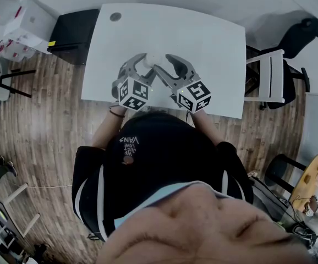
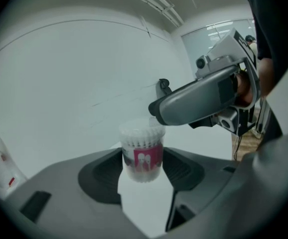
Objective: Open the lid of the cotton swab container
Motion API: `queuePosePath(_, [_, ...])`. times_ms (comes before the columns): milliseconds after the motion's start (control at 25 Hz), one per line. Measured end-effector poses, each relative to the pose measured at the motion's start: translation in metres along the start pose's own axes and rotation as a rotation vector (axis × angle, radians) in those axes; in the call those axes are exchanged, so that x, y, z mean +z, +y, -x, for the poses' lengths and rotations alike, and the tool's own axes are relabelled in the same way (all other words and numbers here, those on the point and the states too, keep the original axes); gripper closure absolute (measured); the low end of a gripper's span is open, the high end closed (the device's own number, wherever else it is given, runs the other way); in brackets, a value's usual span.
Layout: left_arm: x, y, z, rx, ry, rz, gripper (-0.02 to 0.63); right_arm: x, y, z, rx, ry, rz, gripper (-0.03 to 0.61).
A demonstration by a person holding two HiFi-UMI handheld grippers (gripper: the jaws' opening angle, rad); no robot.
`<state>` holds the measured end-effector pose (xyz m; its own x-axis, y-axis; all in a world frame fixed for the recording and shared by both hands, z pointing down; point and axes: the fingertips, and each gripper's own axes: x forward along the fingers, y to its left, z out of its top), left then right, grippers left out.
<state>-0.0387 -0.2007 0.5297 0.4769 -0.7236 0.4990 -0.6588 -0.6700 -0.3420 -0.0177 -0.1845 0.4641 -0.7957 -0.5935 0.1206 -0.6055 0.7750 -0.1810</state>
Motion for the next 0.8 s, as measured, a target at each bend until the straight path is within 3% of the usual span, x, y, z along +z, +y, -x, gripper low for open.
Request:
queuePosePath(160, [-0.004, -0.004, -0.005, -0.002, 0.023, -0.033, 0.365, -0.007, 0.001, -0.005, 0.018, 0.026, -0.002, 0.325])
queuePosePath(480, [-0.005, -0.008, -0.013, -0.001, 0.048, -0.139, 0.365, -0.013, -0.003, -0.016, 0.032, 0.077, 0.034, 0.313])
queuePosePath(800, [-0.002, -0.011, -0.018, -0.005, 0.048, -0.178, 0.365, -0.018, -0.014, -0.018, 0.003, 0.103, 0.05, 0.314])
